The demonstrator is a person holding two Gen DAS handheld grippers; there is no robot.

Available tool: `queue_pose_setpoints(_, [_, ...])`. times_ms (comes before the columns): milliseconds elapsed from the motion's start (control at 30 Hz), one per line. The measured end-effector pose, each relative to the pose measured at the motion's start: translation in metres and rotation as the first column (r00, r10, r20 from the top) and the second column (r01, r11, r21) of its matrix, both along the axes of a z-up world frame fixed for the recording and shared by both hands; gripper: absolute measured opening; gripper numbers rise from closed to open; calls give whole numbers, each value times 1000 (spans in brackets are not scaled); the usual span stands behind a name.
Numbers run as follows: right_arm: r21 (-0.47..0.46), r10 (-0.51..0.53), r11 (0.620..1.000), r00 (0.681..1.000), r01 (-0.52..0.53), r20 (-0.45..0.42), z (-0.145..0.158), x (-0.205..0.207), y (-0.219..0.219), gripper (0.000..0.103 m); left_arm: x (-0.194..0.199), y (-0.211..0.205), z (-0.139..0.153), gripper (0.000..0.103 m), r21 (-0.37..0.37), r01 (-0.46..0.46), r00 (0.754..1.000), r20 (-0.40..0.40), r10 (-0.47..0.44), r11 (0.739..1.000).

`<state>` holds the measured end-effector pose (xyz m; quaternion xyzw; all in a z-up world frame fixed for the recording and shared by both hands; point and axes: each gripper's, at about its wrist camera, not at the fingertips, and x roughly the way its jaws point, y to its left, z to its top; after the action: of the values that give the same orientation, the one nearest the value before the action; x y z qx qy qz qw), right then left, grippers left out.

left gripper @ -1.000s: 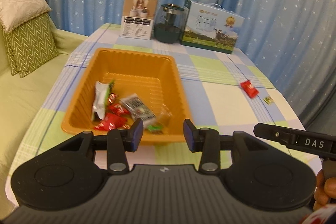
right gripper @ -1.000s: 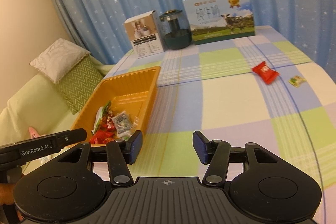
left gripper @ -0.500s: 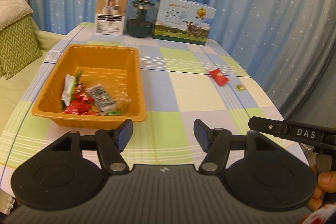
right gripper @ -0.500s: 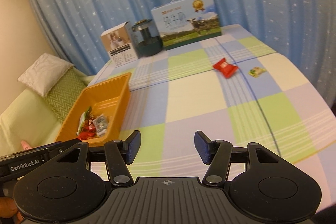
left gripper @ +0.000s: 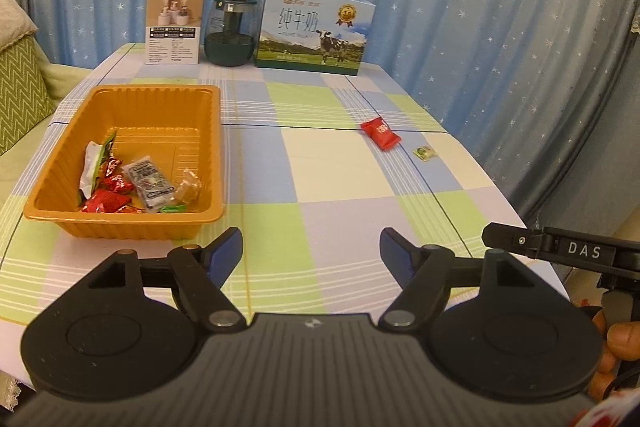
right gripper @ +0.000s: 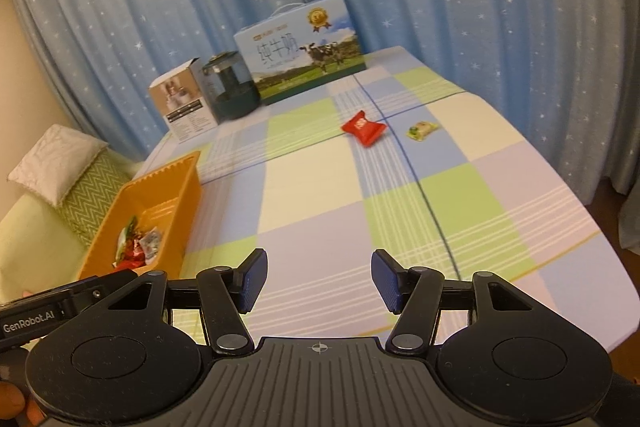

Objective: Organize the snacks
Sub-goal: 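Move both open tools back toward the red and yellow candies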

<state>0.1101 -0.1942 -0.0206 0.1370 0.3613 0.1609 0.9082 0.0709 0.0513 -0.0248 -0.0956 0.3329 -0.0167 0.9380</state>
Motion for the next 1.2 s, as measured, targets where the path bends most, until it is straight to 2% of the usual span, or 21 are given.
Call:
queue_pose_setpoints(200, [0, -24, 1000, 1000, 24, -2, -1, -1, -10, 58, 3, -11, -3, 76, 3, 20, 1000, -9, -20, 1000])
queue_pose_setpoints(467, [-12, -66, 998, 998, 65, -9, -7, 11, -24, 59, 16, -25, -8, 88, -6, 41, 999, -7, -41, 999])
queue_pose_setpoints(600, [-9, -114, 994, 993, 113, -10, -11, 25, -37, 66, 28, -34, -10, 92, -3, 51, 999, 14, -50, 999])
queue_pose_setpoints(967, [-20, -189, 982, 982, 189, 8, -20, 88, -67, 67, 93, -53, -16, 96, -4, 25, 999, 21, -25, 1000])
queue_pose_setpoints(1100, [-5, -187, 982, 982, 187, 0, -29, 119, -72, 67, 126, -55, -19, 96, -1, 8, 1000, 17, -8, 1000])
queue_pose_setpoints(1200, [-37, -173, 984, 985, 173, 8, -38, 142, -69, 67, 152, -54, -24, 96, 3, -13, 1000, 12, 13, 1000])
